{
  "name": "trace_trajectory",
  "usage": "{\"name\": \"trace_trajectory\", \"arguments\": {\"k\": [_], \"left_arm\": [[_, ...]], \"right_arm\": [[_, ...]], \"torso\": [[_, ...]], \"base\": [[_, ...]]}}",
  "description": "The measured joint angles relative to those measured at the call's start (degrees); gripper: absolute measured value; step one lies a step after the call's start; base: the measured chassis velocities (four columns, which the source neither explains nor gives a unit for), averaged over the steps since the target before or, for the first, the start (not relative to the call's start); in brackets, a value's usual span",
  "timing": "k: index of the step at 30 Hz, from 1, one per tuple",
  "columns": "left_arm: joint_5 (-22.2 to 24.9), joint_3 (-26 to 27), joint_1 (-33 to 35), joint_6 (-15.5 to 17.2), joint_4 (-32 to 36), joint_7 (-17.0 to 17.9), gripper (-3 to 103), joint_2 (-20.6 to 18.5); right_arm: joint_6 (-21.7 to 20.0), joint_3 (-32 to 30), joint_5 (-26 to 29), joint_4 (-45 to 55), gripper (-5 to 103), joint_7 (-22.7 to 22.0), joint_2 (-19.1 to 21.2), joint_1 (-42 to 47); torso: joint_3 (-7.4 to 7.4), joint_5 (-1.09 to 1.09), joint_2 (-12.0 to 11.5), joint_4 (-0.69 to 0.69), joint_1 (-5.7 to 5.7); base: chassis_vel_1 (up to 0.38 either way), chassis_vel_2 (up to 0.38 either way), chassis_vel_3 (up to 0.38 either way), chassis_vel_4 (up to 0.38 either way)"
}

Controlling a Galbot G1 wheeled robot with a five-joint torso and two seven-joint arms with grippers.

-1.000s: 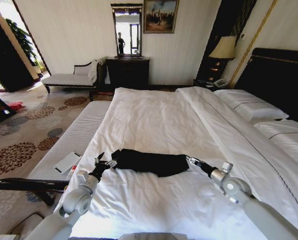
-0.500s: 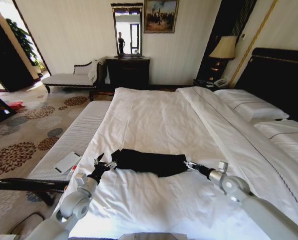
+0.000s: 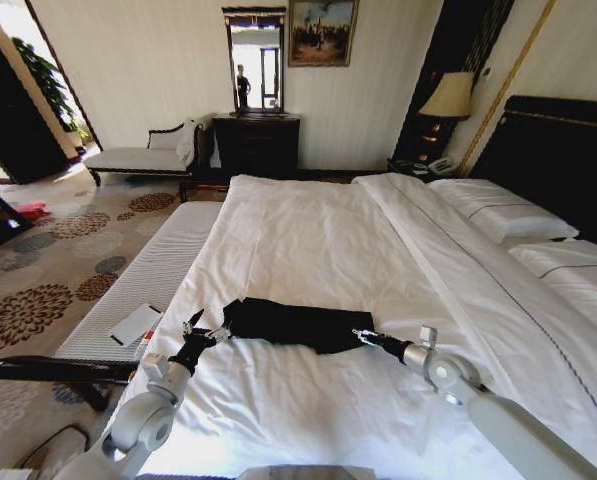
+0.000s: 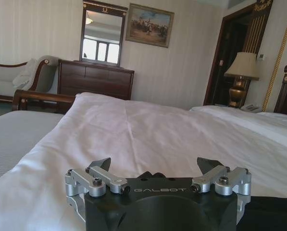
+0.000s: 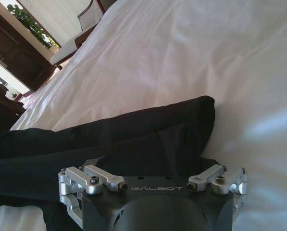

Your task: Fold the clothes on the bed.

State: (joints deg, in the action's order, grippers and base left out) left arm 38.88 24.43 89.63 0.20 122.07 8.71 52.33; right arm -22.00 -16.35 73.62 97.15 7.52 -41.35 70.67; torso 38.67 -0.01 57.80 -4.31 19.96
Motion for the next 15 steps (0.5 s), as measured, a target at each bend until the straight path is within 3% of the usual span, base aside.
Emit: {"name": "trace_trajectory", "arguments": {"k": [2, 8, 10, 12, 15], "left_arm": [[-0.1, 0.0, 0.2, -0.1, 0.0, 0.0, 100, 0.1], [-0.5, -0.2, 0.3, -0.1, 0.0, 0.1, 100, 0.3], [-0.5, -0.3, 0.2, -0.1, 0.0, 0.1, 100, 0.3], [-0.5, -0.6, -0.3, -0.1, 0.0, 0.4, 100, 0.3], [-0.4, -0.7, -0.4, -0.2, 0.2, 1.0, 100, 0.3]], "right_arm": [[0.0, 0.0, 0.0, 0.0, 100, -0.2, -0.1, 0.0], [0.2, -0.2, 0.2, 0.2, 74, -1.9, -0.8, 0.1], [0.2, -0.2, 0.2, 0.2, 74, -1.9, -0.9, 0.1], [0.3, -0.2, 0.3, 0.4, 57, -2.1, -1.3, 0.1], [0.4, -0.2, 0.4, 0.5, 51, -2.2, -1.4, 0.0]], "torso": [[0.00, 0.00, 0.0, 0.00, 0.00], [0.00, 0.01, 0.0, 0.00, 0.00], [0.00, 0.01, 0.0, 0.00, 0.00], [0.00, 0.01, 0.0, -0.01, 0.00], [0.00, 0.01, 0.0, 0.00, 0.00]], "base": [[0.000, 0.000, 0.000, 0.000], [0.000, 0.000, 0.000, 0.000], [0.000, 0.000, 0.000, 0.000], [0.000, 0.000, 0.000, 0.000], [0.000, 0.000, 0.000, 0.000]]}}
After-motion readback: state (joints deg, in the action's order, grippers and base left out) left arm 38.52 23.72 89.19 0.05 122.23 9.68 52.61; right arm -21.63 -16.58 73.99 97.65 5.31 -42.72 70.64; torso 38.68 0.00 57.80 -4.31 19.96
